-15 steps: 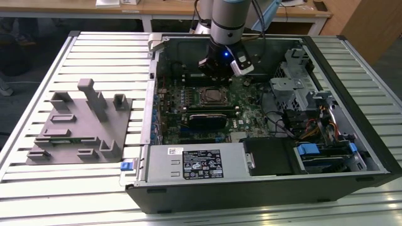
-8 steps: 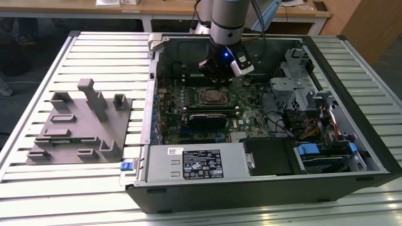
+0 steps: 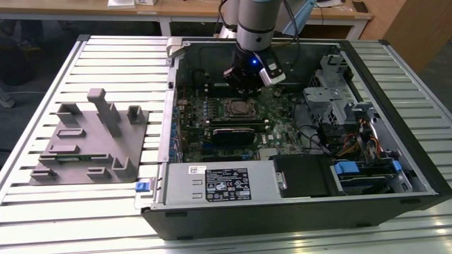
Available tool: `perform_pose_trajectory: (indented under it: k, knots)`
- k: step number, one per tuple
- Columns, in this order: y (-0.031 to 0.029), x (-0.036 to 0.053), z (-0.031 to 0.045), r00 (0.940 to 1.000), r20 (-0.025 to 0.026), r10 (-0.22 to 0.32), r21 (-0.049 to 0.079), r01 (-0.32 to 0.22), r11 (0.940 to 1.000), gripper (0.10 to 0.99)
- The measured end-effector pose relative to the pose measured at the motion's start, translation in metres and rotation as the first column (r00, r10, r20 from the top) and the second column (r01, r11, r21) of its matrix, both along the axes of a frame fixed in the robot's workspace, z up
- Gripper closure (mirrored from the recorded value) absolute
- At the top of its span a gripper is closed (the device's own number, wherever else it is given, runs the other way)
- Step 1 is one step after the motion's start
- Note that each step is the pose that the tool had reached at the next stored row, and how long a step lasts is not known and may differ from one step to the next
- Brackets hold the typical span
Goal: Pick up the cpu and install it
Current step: 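Install the first cpu locking lever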
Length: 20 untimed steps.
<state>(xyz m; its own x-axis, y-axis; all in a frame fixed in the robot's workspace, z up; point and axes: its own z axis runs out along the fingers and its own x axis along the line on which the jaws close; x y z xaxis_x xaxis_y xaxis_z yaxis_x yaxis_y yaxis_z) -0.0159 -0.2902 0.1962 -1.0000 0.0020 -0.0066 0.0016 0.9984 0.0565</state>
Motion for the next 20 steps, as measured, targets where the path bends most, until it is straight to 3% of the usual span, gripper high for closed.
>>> perform_pose_trajectory:
  k: [13, 20]
  knots:
    - [0.0022, 0.0002, 0.0009, 1.0, -0.0002, 0.001, 0.023, -0.001, 0.9997, 0.98]
    - [0.0022, 0.0003, 0.0125, 1.0, -0.0003, 0.001, 0.023, -0.001, 0.9997, 0.98]
